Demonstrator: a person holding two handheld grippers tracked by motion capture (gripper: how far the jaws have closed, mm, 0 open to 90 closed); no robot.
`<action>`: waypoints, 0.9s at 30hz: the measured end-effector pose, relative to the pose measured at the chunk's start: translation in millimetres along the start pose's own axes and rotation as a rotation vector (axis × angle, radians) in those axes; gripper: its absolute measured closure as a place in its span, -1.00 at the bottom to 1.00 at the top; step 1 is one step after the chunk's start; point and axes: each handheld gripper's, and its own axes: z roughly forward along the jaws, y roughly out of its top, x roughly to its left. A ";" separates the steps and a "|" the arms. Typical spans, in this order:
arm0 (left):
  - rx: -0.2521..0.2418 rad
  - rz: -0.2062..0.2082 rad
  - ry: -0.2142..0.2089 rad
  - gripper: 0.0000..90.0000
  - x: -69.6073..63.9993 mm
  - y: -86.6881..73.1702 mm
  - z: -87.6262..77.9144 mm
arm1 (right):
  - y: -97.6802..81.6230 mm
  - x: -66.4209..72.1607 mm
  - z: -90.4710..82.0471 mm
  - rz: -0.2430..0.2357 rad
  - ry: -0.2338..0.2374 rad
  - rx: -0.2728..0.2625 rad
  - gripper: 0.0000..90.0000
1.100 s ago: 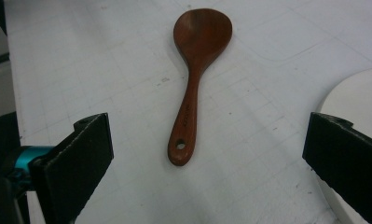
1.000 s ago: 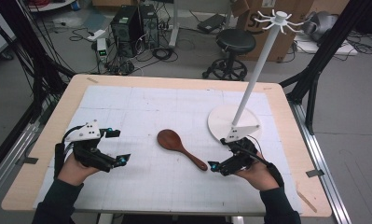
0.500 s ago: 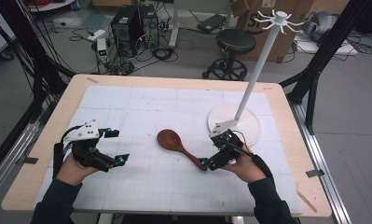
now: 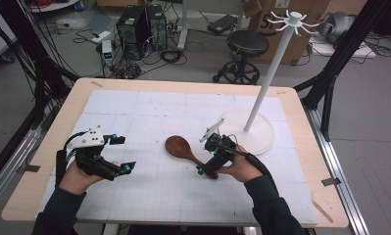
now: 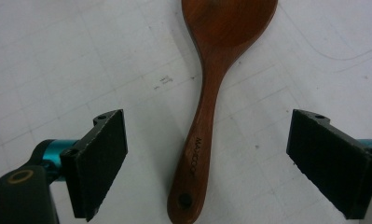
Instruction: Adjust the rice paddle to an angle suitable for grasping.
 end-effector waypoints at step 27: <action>0.038 0.019 0.033 -0.89 0.8 -0.3 -1.6 | 36.3 -2.0 37.1 0.066 -0.059 0.222 -0.23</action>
